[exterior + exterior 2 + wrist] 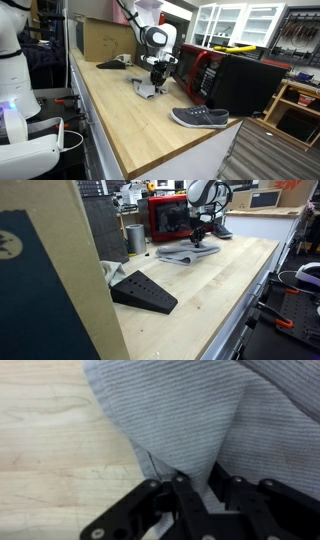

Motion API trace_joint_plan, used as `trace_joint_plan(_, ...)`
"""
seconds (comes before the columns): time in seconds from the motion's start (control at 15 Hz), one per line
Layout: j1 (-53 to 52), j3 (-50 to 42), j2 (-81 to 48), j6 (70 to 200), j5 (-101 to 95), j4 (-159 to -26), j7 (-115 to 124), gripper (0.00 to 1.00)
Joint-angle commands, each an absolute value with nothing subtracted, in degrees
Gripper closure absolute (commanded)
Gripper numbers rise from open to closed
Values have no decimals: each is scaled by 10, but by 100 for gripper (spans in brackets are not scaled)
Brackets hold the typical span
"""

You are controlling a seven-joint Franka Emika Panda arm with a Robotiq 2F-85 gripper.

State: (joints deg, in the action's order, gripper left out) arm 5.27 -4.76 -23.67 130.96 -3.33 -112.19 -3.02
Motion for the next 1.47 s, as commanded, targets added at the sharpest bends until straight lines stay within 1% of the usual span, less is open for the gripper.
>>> trace_joint_plan(0.0,42,-66,-171,1320,-80,-1207,-7,100)
trace_joint_plan(0.33,38,-74,-122,1306,-137,-1278,21,98)
trace_joint_plan(0.4,38,-74,-113,1304,-145,-1289,28,88)
trace_joint_plan(0.47,37,-75,-105,1303,-154,-1298,38,67)
trace_joint_plan(0.6,36,-75,-91,1307,-178,-1307,57,53)
trace_joint_plan(0.67,35,-74,-83,1310,-193,-1308,68,44)
trace_joint_plan(0.8,33,-72,-70,1316,-221,-1301,87,31)
trace_joint_plan(1.0,29,-65,-58,1327,-248,-1285,102,7)
trace_joint_plan(1.07,29,-61,-58,1333,-246,-1277,100,1)
trace_joint_plan(1.4,15,-33,-97,1349,-173,-1224,85,0)
